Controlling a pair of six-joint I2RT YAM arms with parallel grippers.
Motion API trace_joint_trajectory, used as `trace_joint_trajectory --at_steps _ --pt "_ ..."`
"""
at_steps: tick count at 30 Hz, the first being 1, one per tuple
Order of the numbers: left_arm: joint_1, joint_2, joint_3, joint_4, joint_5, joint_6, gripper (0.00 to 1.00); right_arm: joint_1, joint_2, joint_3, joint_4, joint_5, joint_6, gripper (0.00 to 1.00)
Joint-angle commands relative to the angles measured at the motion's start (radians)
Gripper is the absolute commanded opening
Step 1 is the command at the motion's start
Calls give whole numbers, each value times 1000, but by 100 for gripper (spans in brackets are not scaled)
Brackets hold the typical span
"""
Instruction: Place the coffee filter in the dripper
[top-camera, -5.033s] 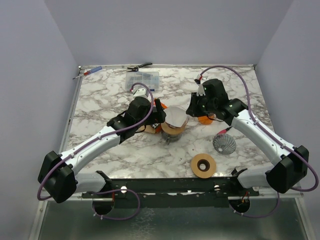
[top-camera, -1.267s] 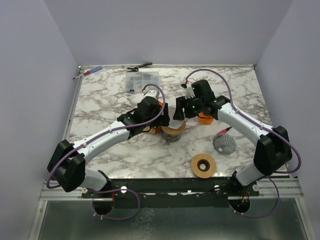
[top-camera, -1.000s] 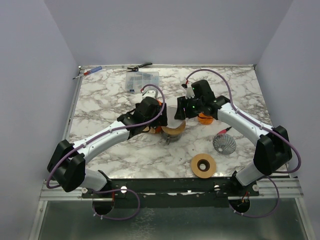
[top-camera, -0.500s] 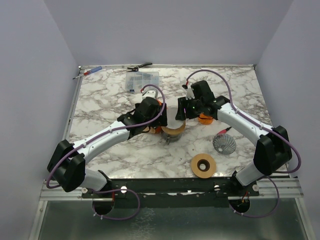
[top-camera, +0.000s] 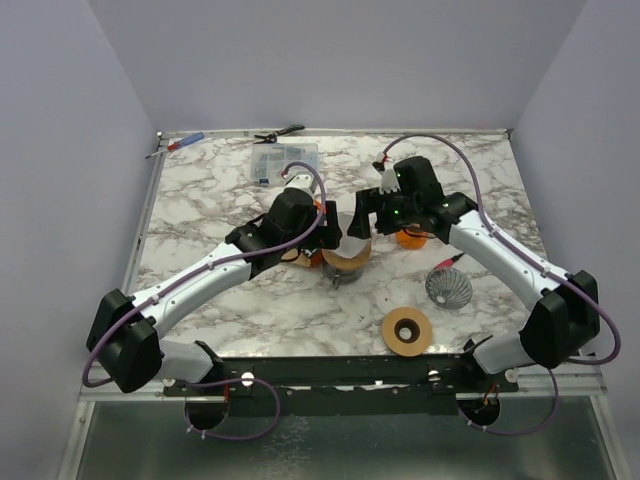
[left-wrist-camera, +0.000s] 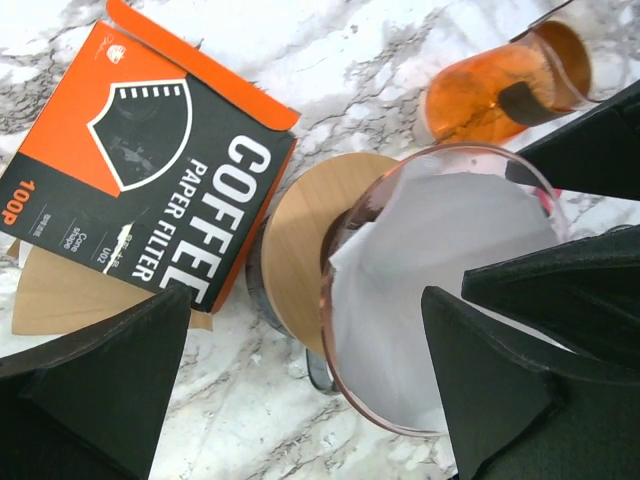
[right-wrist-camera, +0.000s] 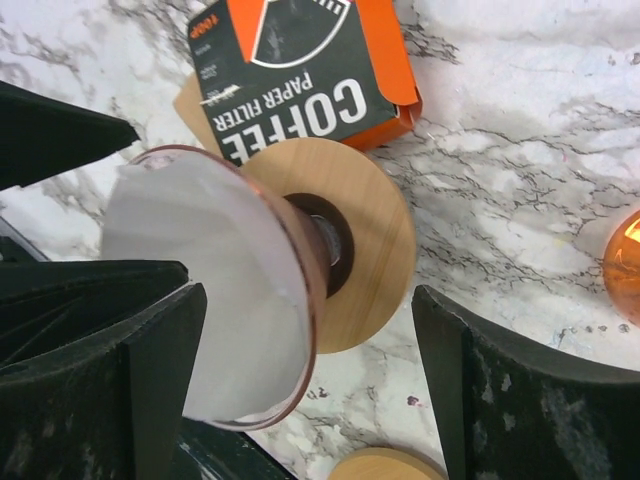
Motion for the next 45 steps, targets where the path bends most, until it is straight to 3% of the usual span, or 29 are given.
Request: trace_joint_trajectory --at_steps 1,11,19,28,37,45 --pt "-2 -51 29 47 66 6 99 -7 -59 5 19 -39 18 90" --pt "14 -104 5 102 115 2 99 -122 -154 -105 134 -291 101 94" --pt "145 -166 -67 167 292 -47 99 -204 -250 -234 203 -432 159 93" --pt "337 -258 -163 198 435 -78 99 -236 -397 -421 230 -422 182 88" --pt "444 -263 -178 176 496 -92 99 -236 -359 -625 338 -424 199 73" --pt "469 -264 -131 45 400 17 99 -228 -265 -754 523 -416 217 64"
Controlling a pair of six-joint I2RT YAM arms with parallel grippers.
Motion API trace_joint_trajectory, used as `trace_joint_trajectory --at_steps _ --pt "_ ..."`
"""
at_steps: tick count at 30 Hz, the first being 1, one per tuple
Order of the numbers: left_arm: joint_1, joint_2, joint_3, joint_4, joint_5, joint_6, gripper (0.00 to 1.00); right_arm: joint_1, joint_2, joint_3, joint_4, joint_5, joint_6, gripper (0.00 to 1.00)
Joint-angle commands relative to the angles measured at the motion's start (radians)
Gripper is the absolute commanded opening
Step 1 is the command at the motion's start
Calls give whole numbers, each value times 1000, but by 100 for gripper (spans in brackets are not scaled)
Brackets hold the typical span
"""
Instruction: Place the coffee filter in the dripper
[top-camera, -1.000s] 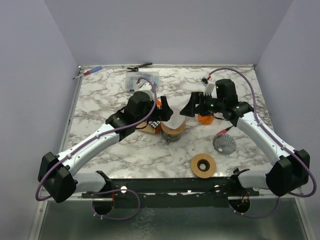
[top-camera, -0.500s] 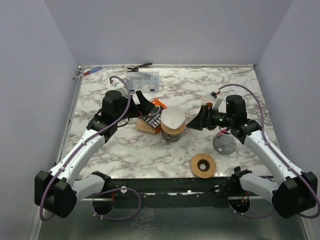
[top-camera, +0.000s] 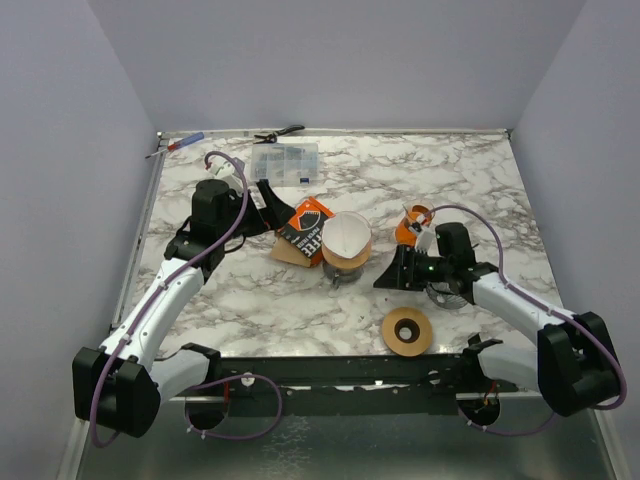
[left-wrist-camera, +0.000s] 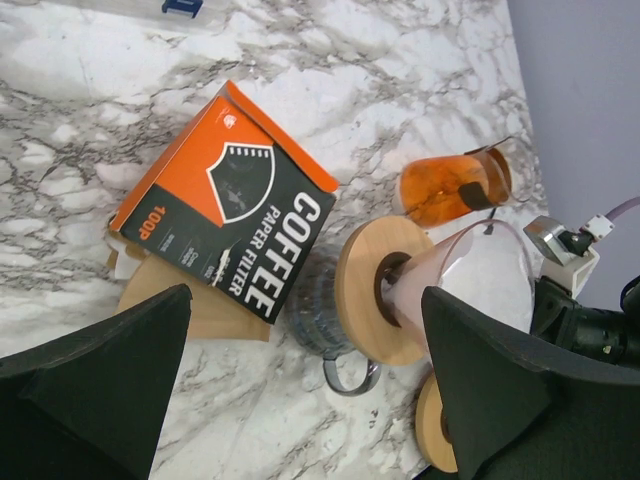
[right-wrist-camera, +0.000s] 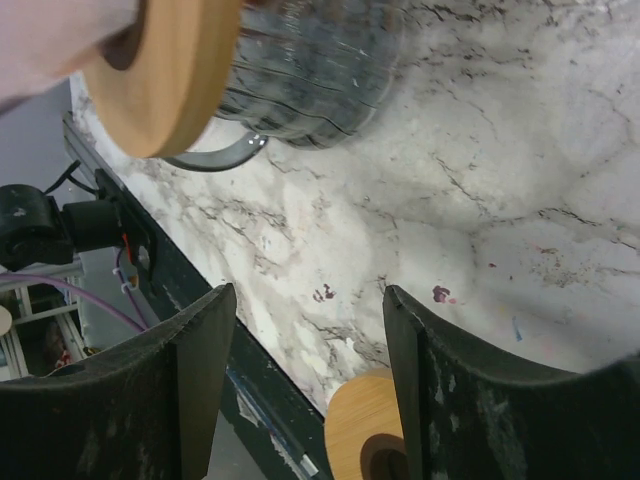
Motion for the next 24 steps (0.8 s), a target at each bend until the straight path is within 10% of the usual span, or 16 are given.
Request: trace_joint_trajectory --at_steps 1,24 --pt "9 -11 42 -101 -68 90 99 8 52 -60 175 -6 23 64" --pt "15 15 -20 -205 -265 295 99 105 257 -102 515 153 133 51"
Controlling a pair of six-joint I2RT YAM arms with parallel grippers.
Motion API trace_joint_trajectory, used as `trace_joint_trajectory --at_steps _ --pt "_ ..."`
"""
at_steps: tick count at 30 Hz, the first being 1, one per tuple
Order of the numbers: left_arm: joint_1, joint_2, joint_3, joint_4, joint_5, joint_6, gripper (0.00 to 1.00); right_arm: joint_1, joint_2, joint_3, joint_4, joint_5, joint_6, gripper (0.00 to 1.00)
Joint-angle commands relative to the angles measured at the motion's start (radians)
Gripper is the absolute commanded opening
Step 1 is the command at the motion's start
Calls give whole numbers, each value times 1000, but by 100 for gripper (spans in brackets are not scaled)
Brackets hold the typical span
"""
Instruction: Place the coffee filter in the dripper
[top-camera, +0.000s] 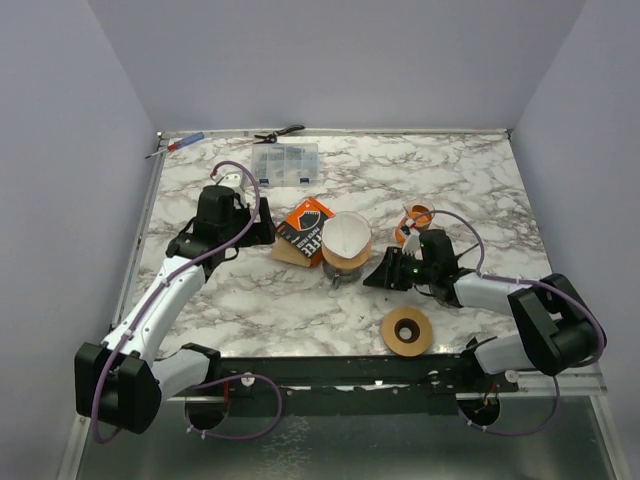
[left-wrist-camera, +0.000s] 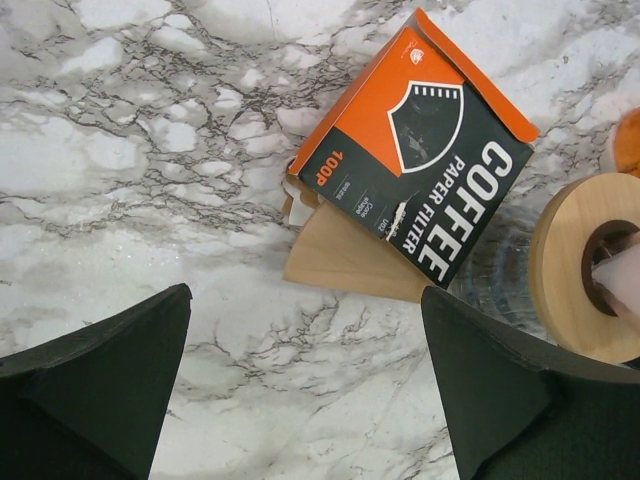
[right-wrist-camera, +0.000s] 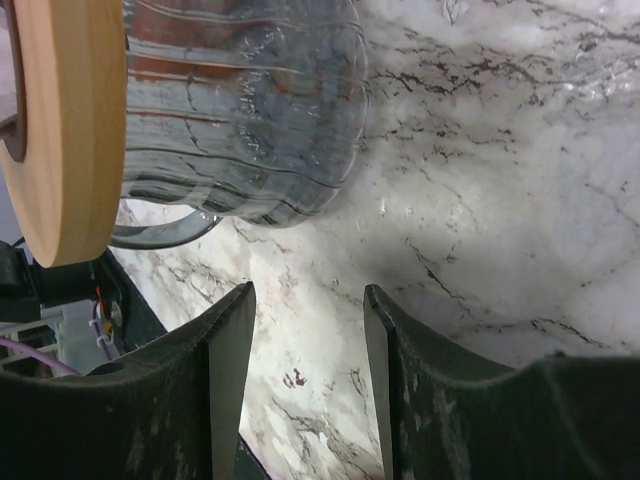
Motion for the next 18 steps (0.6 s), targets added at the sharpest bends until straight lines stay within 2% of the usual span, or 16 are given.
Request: trace_joint_trajectory --at_steps 1,8,18 --pt "8 -7 -34 20 -24 8 99 6 26 5 90 46 13 51" --pt "9 -21 -48 29 -24 5 99 8 78 -6 238 19 46 48" --pt "14 -41 -60 34 -38 4 99 16 251 -4 478 -101 120 44"
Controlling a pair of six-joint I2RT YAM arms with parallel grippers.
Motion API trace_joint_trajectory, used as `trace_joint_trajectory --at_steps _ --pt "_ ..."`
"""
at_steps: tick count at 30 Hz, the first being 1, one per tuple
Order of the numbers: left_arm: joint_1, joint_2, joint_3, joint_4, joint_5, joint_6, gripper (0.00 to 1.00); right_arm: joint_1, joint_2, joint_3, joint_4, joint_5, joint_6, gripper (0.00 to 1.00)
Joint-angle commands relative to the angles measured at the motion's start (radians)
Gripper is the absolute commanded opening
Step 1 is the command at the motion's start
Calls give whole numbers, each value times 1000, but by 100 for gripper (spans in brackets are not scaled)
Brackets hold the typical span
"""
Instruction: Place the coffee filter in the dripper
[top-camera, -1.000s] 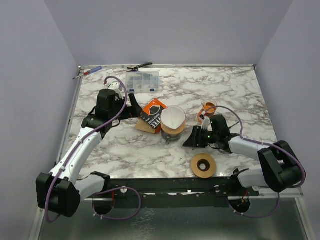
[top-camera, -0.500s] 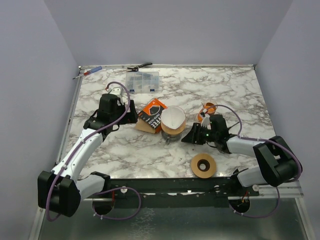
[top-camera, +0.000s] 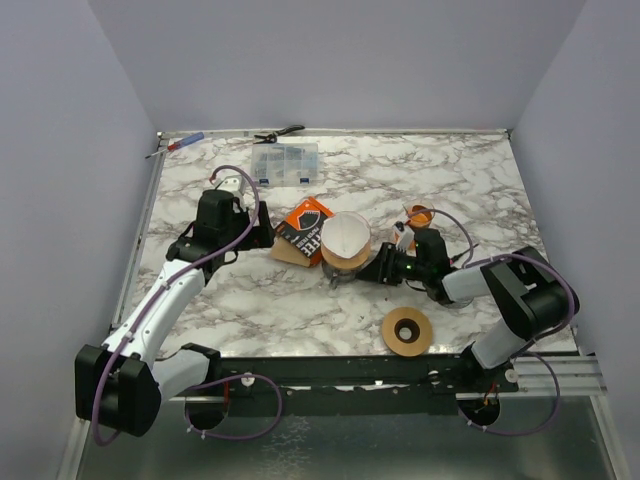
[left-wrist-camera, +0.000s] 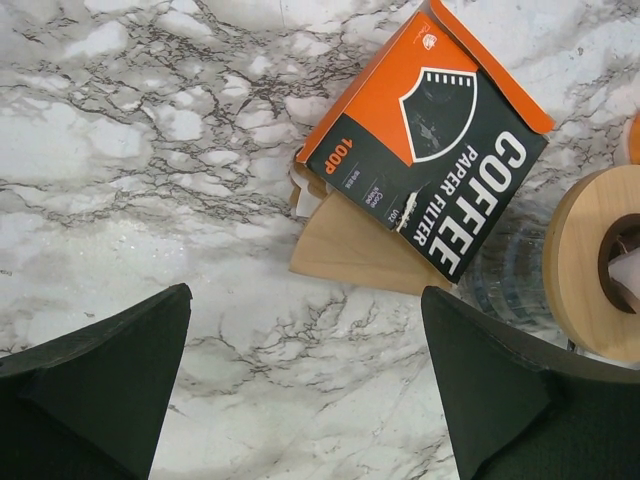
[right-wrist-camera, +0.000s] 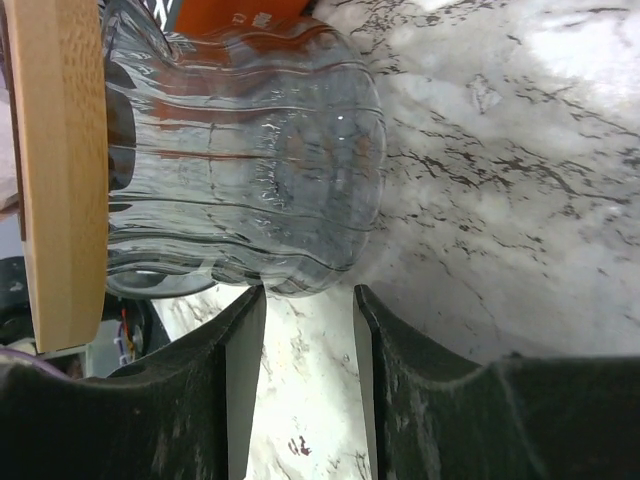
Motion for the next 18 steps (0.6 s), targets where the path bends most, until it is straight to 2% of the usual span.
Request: trace_joint_trajectory --at_steps 1,18 --pt "10 -30 -17 19 -32 0 99 9 56 -6 162 -71 43 44" --pt "24 -26 -29 30 -1 -8 99 35 208 110 219 -129 80 43"
